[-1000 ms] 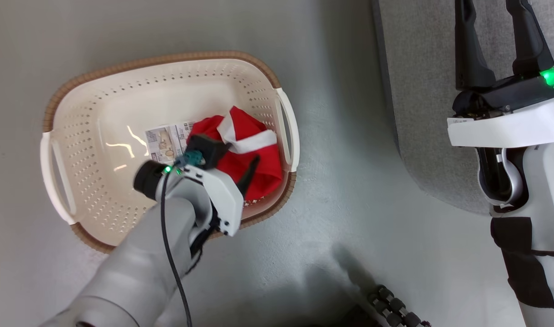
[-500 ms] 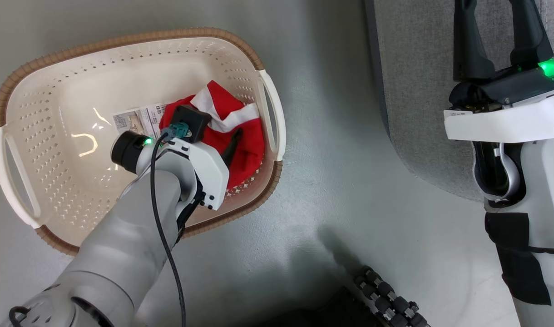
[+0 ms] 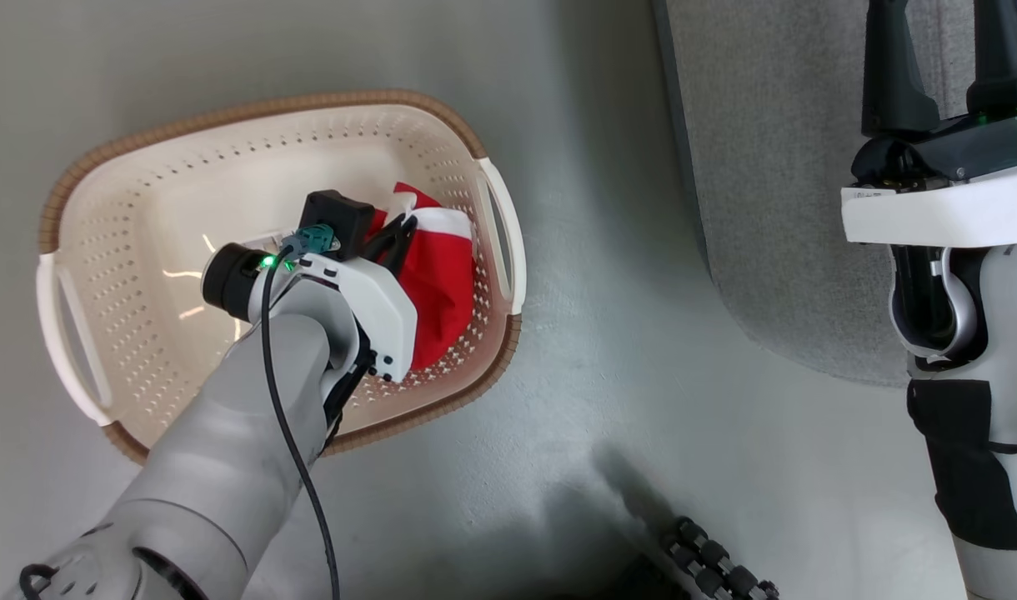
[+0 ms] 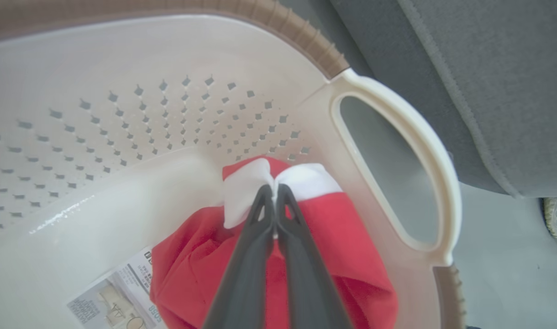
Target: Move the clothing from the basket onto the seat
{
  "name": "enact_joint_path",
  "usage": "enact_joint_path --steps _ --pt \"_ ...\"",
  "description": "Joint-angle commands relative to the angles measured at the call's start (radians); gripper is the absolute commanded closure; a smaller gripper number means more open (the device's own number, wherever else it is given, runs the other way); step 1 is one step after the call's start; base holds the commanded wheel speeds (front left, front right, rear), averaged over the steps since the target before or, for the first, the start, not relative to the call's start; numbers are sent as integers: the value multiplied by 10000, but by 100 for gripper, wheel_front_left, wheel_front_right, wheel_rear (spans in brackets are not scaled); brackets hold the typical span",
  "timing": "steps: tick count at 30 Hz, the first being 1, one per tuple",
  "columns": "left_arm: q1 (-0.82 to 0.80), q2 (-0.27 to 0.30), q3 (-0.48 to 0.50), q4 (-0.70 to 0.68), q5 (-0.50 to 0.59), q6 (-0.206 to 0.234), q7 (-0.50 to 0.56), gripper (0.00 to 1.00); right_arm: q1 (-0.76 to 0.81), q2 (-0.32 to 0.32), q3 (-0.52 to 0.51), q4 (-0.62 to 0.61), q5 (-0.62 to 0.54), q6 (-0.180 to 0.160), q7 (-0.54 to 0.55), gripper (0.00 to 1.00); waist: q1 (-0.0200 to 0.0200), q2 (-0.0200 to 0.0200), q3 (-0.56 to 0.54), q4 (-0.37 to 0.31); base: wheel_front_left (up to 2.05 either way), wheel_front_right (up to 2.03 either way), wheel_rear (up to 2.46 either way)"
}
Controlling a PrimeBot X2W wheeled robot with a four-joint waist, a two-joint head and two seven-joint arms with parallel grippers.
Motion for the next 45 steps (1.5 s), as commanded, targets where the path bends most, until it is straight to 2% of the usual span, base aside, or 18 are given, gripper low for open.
enact_joint_path --steps 1,4,9,26,37,45 --pt "405 -16 128 -202 -147 -54 -110 100 390 -154 -4 -158 -38 27 -59 0 0 0 -481 219 0 0 0" --pt "527 -16 244 -366 -171 -54 -131 100 457 -225 -31 -96 -59 27 -59 0 0 0 -805 341 0 0 0" --pt "1037 -16 987 -1212 137 24 -139 100 729 -366 -37 156 -130 27 -59 0 0 0 -1747 675 0 0 0" --pt "3897 -13 3903 -3911 2431 -16 -142 100 2070 -759 -22 1248 -454 27 -59 0 0 0 -4997 1712 0 0 0" --pt "5171 -15 5586 -6055 3600 -62 -143 100 3018 -697 48 1926 -856 27 -59 0 0 0 -6523 2275 0 0 0" --pt "5300 -12 6139 -7698 4376 -70 -143 100 3594 -457 113 2282 -991 27 -59 0 0 0 -7227 2611 0 0 0"
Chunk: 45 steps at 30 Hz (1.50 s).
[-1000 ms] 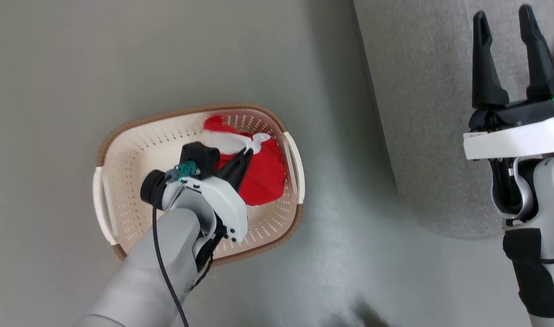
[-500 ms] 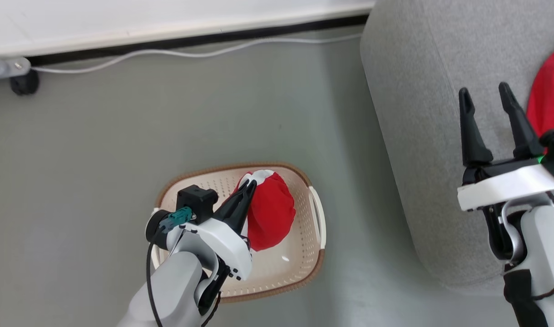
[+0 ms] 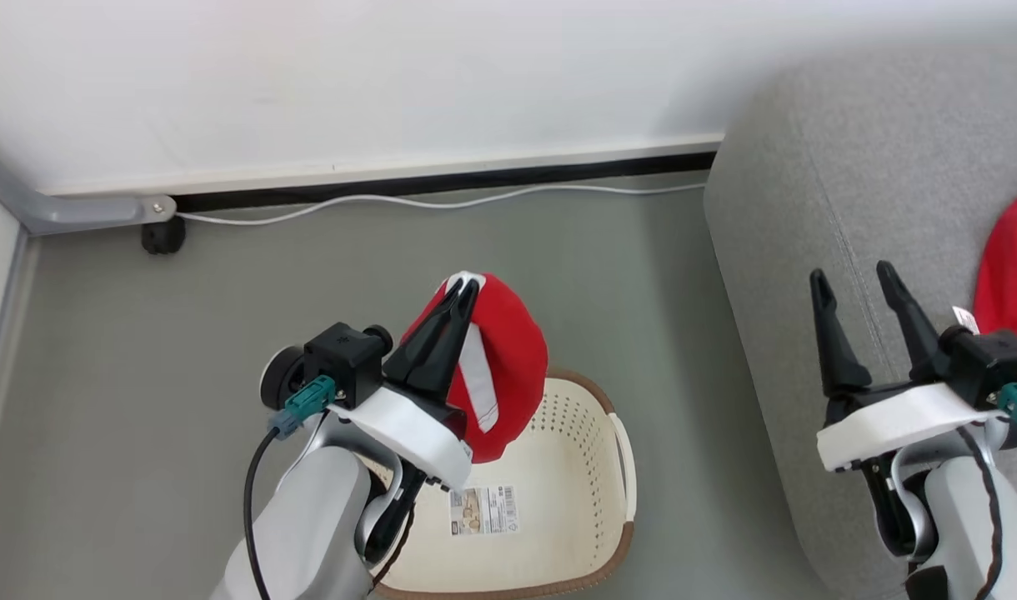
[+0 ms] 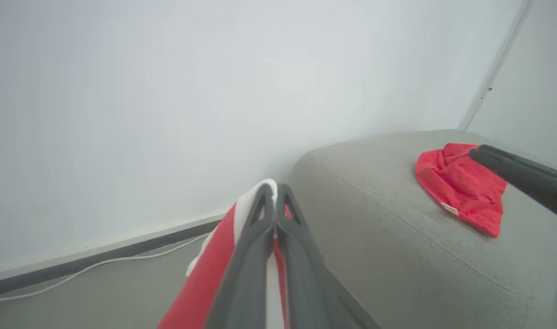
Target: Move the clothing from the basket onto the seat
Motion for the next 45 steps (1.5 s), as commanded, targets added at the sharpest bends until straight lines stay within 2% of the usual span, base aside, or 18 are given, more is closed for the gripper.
enact_joint_path --steps 1,8,16,26,31,38,45 --pt "-180 84 352 -736 250 -70 -104 100 162 33 235 -98 -207 27 -59 0 0 0 -316 195 0 0 0" --pt "-665 301 185 -1978 508 -71 -104 100 468 144 325 146 -262 27 -59 0 0 0 -695 339 0 0 0" --pt "-2038 527 -111 -3168 724 -72 -105 100 704 254 453 284 -350 27 -59 0 0 0 -879 452 0 0 0" --pt "-2829 484 -389 -3294 663 -72 -105 100 632 289 731 120 -252 27 -59 0 0 0 -749 360 0 0 0" --pt "-2921 435 -434 -3191 639 -72 -105 100 406 246 1505 -942 266 27 -59 0 0 0 -539 313 0 0 0" --pt "-3040 374 -472 -3077 687 -72 -105 100 115 -162 3046 -2501 1006 27 -59 0 0 0 -305 364 0 0 0" --pt "-3188 293 -704 -3078 704 -72 -105 100 -340 -423 3864 -2280 1003 27 -59 0 0 0 -151 551 0 0 0"
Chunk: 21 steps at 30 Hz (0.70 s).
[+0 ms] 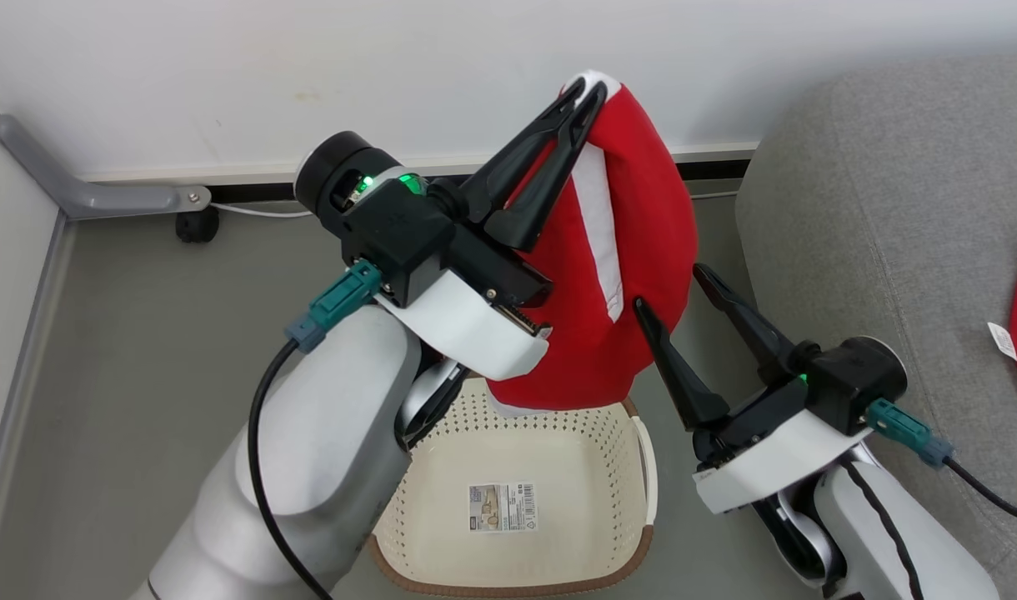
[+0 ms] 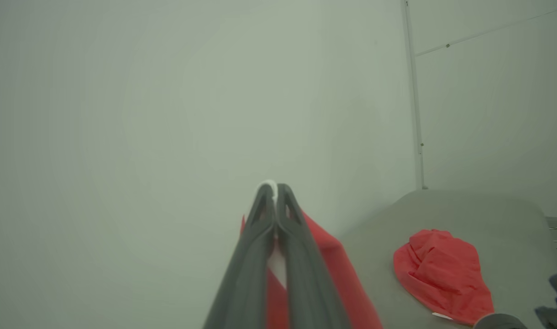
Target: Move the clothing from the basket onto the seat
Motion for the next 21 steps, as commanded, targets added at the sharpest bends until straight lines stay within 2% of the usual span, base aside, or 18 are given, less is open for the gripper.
enact_joint_path --steps 1,10,11,12,13,20,21 --pt "-487 148 260 -225 55 -71 -47 100 -291 -26 160 -124 -68 29 -59 0 0 0 27 71 0 0 0" --pt "-518 15 -241 -151 -144 -71 -47 100 -1475 306 702 1657 -362 29 -59 0 0 0 103 604 0 0 0" --pt "-507 6 -287 -139 -162 -71 -47 100 -1592 351 728 1811 -324 29 -59 24 0 0 113 654 0 0 0" --pt "-484 -2 -315 -110 -181 -71 -47 100 -1696 388 760 1933 -317 29 -59 74 0 0 129 677 0 0 0" --pt "-468 -8 -340 -91 -182 -71 -47 100 -1764 437 746 2020 -277 29 -59 100 0 0 147 703 0 0 0" --pt "-202 -36 -320 271 -238 -71 -47 100 -1804 527 351 1991 -132 29 -59 100 0 0 252 629 0 0 0" --pt "-132 -37 -327 321 -257 -71 -47 85 -1761 524 245 1944 -127 29 -59 100 0 0 259 579 0 0 0"
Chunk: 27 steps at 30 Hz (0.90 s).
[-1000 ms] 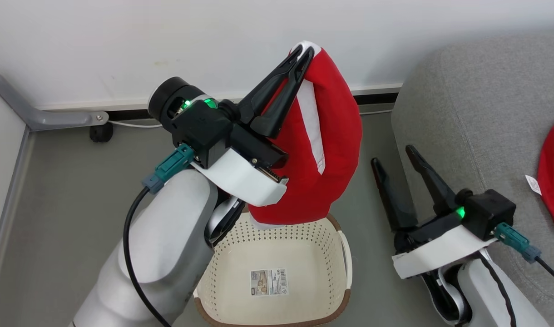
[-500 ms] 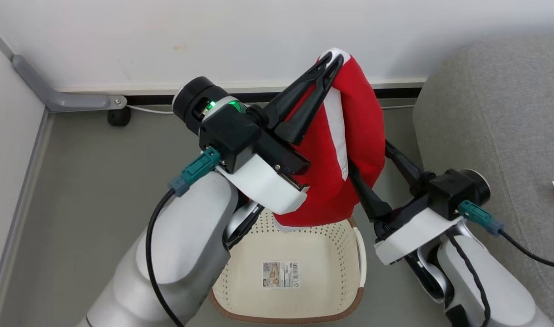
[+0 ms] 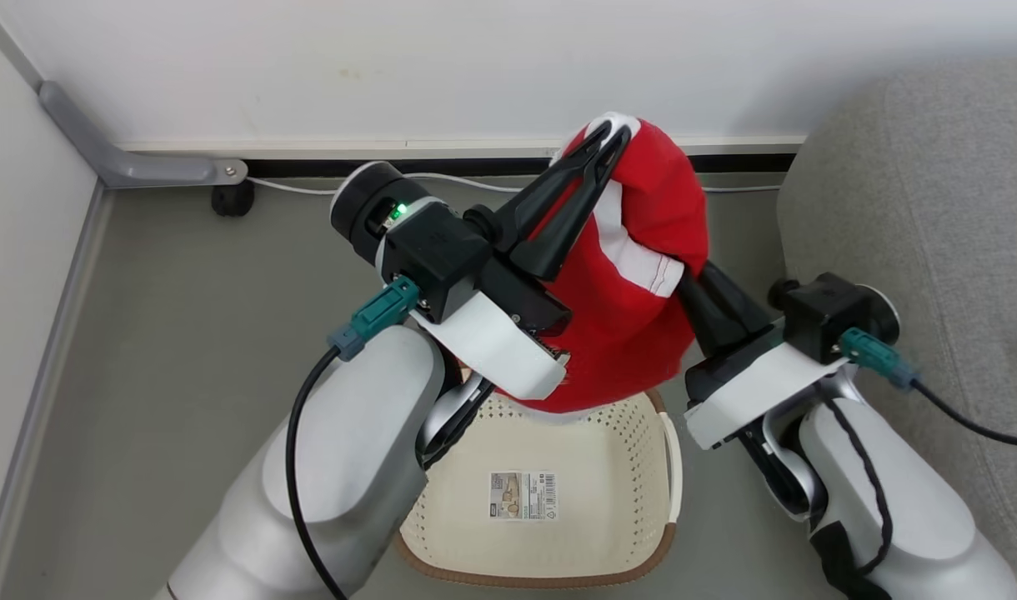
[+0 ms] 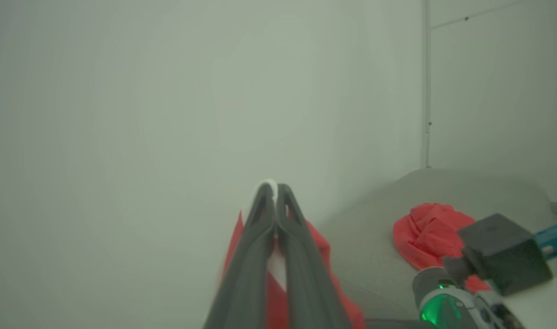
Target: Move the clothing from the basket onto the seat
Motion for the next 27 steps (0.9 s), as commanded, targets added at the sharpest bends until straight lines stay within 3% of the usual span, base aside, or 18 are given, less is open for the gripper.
enact_joint_path --steps 1,2,3,17,27 --pt "-105 84 286 -138 -77 -71 -45 54 17 98 -49 -324 89 29 -61 100 0 -1 10 -99 0 0 0" --pt "-37 84 230 -48 -111 -71 -45 7 57 65 -166 -363 91 29 -61 100 0 -1 10 -148 0 0 0" --pt "23 87 213 -5 -141 -71 -45 0 99 42 -291 -402 102 29 -61 100 0 -1 7 -214 0 0 0" --pt "994 500 -462 673 -714 -71 -45 0 492 -253 -2151 -1066 -17 29 -61 100 0 -1 -104 -1327 0 0 0" --pt "1653 706 -388 771 -857 -71 -45 0 691 -197 -2673 -1302 -115 29 -61 100 0 -1 -251 -2339 0 0 0"
